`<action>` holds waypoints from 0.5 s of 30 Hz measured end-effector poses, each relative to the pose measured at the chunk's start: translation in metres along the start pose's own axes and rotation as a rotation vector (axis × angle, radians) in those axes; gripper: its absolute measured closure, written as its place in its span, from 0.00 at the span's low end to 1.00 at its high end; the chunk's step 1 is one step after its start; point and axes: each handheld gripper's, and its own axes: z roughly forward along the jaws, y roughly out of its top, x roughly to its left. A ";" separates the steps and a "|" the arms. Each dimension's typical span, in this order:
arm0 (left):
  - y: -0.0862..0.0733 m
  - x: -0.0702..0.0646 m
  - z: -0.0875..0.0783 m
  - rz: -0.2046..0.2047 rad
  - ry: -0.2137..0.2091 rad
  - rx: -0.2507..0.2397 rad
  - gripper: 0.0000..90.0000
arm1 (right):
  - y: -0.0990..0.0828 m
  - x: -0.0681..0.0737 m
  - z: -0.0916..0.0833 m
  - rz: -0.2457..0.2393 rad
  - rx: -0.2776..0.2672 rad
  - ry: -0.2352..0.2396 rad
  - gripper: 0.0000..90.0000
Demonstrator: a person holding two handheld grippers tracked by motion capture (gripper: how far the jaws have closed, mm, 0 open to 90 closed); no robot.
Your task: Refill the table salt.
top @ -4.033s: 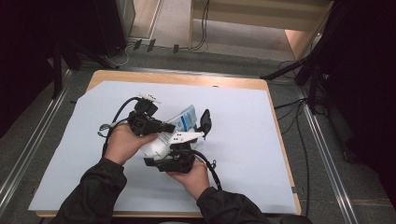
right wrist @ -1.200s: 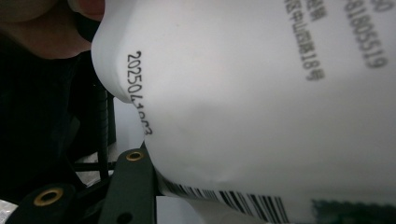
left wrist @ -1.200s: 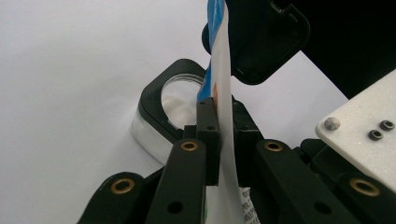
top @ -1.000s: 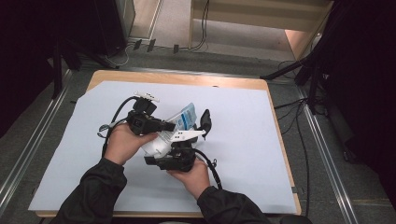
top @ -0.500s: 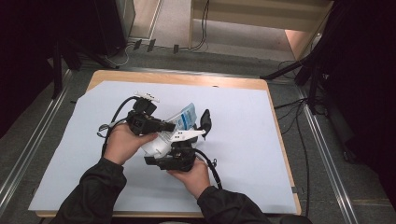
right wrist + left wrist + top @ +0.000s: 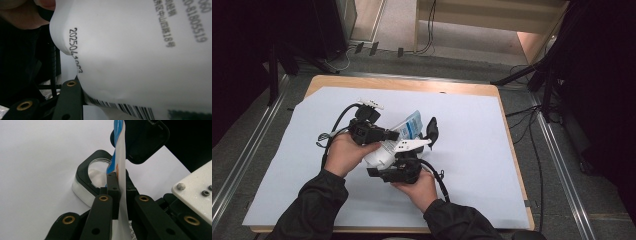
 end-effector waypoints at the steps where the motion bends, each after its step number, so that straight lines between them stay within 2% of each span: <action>1: 0.000 0.000 0.000 0.001 0.000 0.000 1.00 | 0.000 0.000 0.000 -0.001 -0.001 -0.002 0.61; 7: 0.000 0.000 0.000 -0.002 -0.003 -0.002 1.00 | 0.000 0.002 0.001 -0.021 0.004 -0.024 0.63; 15: 0.000 0.000 -0.001 0.004 -0.010 -0.010 0.99 | 0.000 0.001 0.000 -0.001 -0.004 -0.005 0.65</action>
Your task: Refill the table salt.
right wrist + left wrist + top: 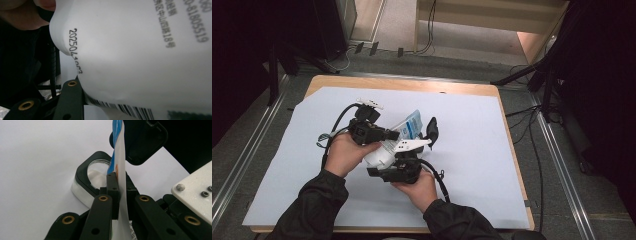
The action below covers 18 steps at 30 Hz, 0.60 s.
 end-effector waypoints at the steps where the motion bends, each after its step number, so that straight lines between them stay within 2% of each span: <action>1: 0.000 0.000 0.000 -0.001 -0.003 -0.001 0.98 | 0.000 0.000 0.000 0.000 0.000 0.001 0.65; 4: 0.000 0.001 -0.001 -0.004 -0.013 0.001 0.97 | 0.000 0.000 0.000 0.009 -0.005 0.007 0.65; 18: 0.000 0.000 -0.001 0.002 -0.011 -0.002 0.95 | 0.001 0.000 -0.001 0.013 -0.010 0.010 0.65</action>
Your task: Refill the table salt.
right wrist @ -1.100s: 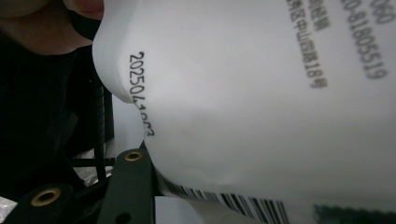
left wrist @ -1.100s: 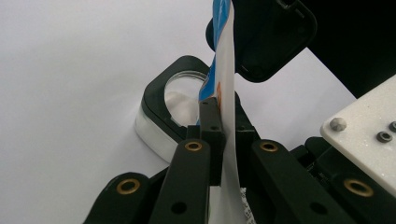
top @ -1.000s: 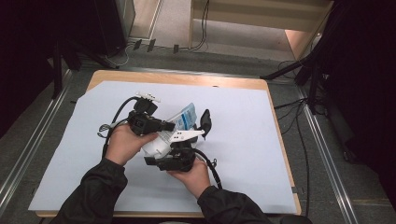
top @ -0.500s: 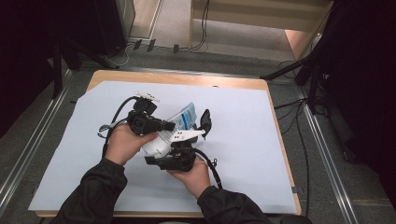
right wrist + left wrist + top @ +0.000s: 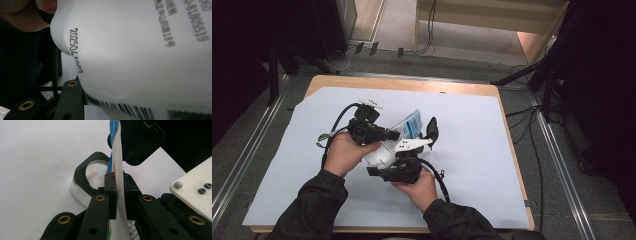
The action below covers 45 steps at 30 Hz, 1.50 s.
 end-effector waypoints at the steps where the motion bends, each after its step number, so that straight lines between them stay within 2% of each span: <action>1: 0.000 0.000 0.000 0.000 0.000 0.001 0.95 | 0.000 0.000 0.000 0.000 0.000 0.000 0.65; 29: 0.000 -0.001 0.000 0.004 -0.011 -0.014 0.83 | -0.001 -0.001 -0.001 0.018 -0.011 0.011 0.66; 45: 0.000 0.000 0.001 0.013 -0.010 -0.010 0.82 | -0.001 -0.002 -0.001 0.017 -0.011 0.006 0.66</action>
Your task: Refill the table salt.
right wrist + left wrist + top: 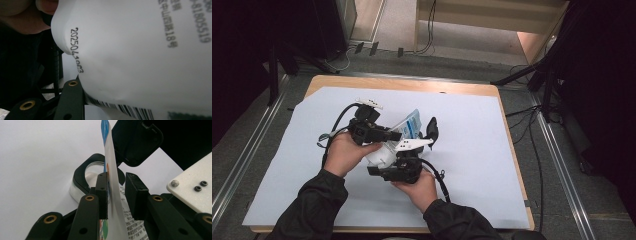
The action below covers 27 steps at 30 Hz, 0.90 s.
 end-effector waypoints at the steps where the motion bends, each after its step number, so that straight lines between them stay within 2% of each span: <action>1: 0.000 0.000 0.000 0.001 0.002 -0.001 0.82 | 0.000 0.000 0.000 -0.001 -0.001 -0.001 0.66; 27: 0.000 -0.001 0.000 -0.002 0.006 -0.008 0.80 | 0.001 0.000 -0.001 0.010 -0.007 0.005 0.66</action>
